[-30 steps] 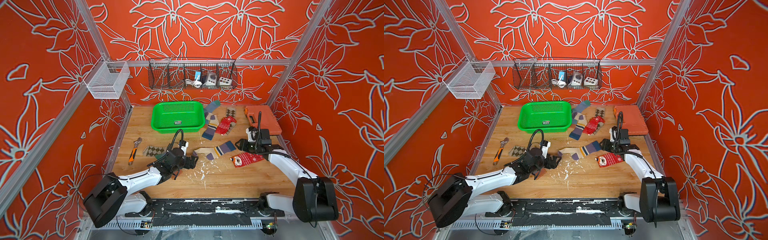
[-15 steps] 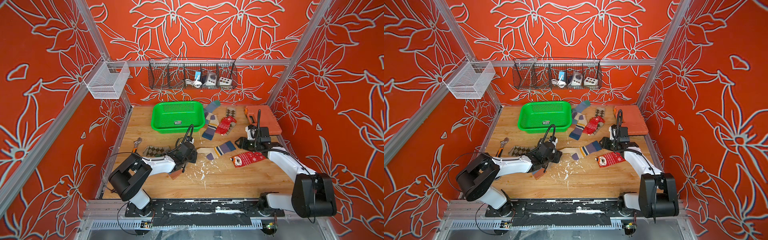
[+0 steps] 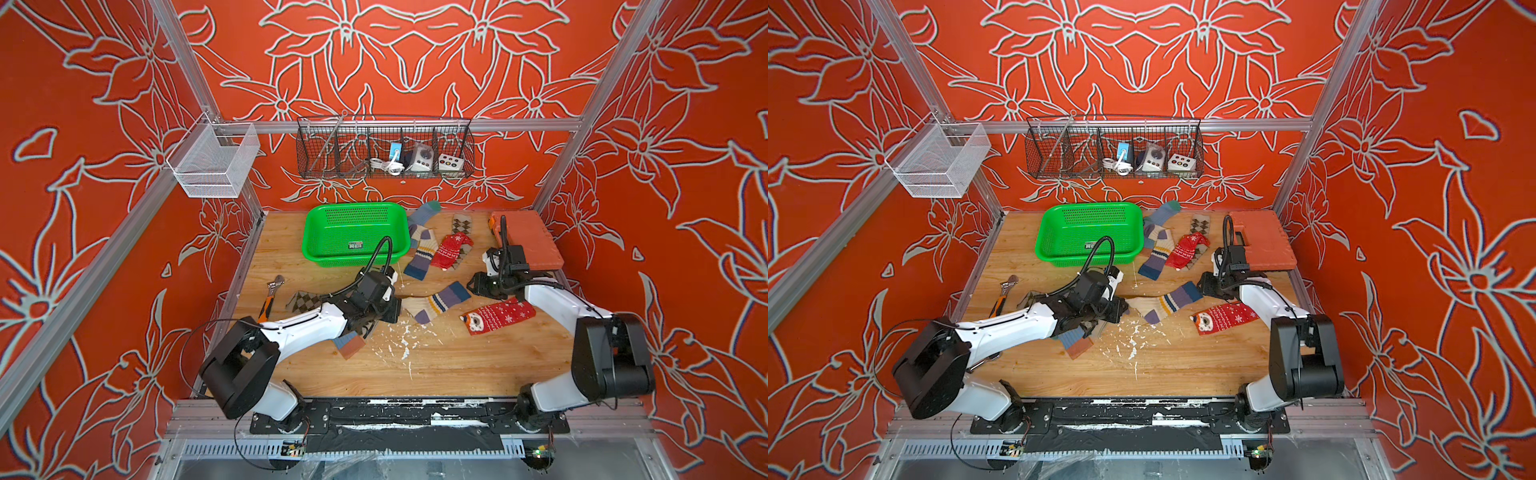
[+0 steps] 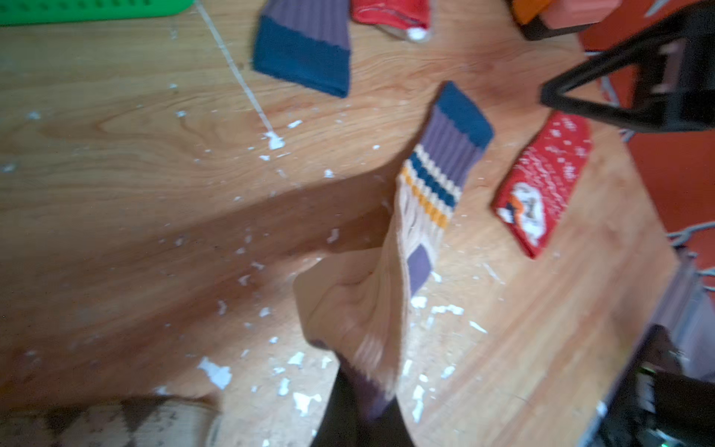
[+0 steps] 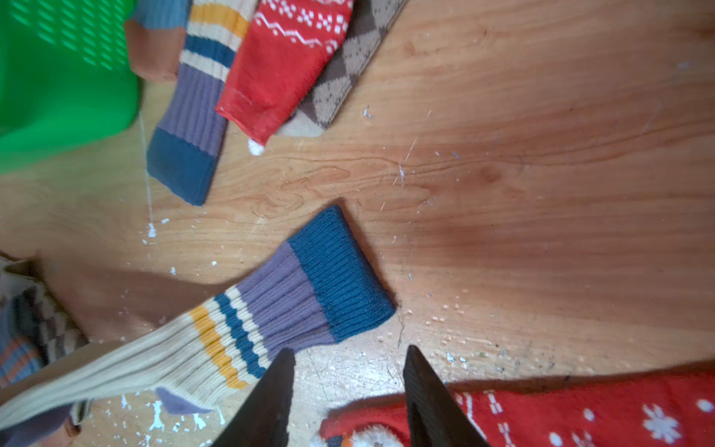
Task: Place the socks together as a pair
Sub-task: Flatten out the sock at the center of the board.
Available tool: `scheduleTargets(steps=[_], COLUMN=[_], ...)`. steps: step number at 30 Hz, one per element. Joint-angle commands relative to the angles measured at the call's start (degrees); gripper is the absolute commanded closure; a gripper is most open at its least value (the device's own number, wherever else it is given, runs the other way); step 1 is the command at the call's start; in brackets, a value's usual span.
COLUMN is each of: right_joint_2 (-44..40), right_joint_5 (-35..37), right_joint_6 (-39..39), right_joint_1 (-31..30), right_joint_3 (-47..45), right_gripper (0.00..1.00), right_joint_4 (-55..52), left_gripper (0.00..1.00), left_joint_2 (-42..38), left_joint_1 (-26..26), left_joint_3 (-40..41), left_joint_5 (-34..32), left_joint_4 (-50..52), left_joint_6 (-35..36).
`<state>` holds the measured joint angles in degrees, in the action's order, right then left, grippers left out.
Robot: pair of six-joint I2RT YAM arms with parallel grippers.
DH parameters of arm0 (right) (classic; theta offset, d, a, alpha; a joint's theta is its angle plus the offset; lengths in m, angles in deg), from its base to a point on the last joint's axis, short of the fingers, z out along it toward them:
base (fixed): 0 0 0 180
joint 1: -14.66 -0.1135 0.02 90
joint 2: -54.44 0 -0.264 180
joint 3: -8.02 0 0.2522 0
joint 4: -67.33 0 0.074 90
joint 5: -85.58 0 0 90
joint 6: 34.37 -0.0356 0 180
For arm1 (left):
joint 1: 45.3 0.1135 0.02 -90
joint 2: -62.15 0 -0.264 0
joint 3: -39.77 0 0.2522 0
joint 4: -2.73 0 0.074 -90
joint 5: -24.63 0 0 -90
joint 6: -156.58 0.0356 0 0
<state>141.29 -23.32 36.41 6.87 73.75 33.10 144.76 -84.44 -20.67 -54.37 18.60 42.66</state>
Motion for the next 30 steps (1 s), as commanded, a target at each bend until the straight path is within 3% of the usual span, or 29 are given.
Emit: scheduleTargets(steps=[1, 5, 8, 12, 18, 22, 30], right_joint_2=[2.6, 4.3, 4.9, 5.8, 6.4, 7.2, 7.1], right_joint_5=[3.4, 5.0, 6.0, 8.0, 10.0, 11.1, 12.4], right_joint_6=[2.4, 2.7, 2.9, 3.3, 3.7, 3.8, 4.1], right_joint_1=[-1.5, -3.1, -3.7, -4.5, -5.2, -5.8, -6.5], right_joint_3=[2.6, 3.5, 3.8, 4.5, 5.0, 5.6, 5.6], right_gripper=[0.53, 0.54, 0.54, 0.55, 0.55, 0.55, 0.55], right_joint_4=[-3.1, -3.5, -3.7, -4.4, -4.9, -5.4, -6.0], left_gripper=[1.0, 0.96, 0.92, 0.76, 0.53, 0.47, 0.47], left_joint_2=[0.7, 7.6, 12.7, 18.0, 20.0, 18.7, 18.5], left_joint_1=[-0.2, 0.1, 0.3, 1.2, 2.4, 2.8, 5.9], left_joint_3=[-2.1, -5.8, -9.0, -13.9, -16.3, -15.1, -9.9], left_joint_5=[8.4, 6.0, -4.1, -14.5, -20.3, -27.2, -24.0], left_joint_4=[3.6, 8.1, 11.2, 14.3, 14.9, 13.9, 7.6], left_joint_6=[1.9, 4.6, 4.7, 4.7, 5.4, 5.2, 4.4])
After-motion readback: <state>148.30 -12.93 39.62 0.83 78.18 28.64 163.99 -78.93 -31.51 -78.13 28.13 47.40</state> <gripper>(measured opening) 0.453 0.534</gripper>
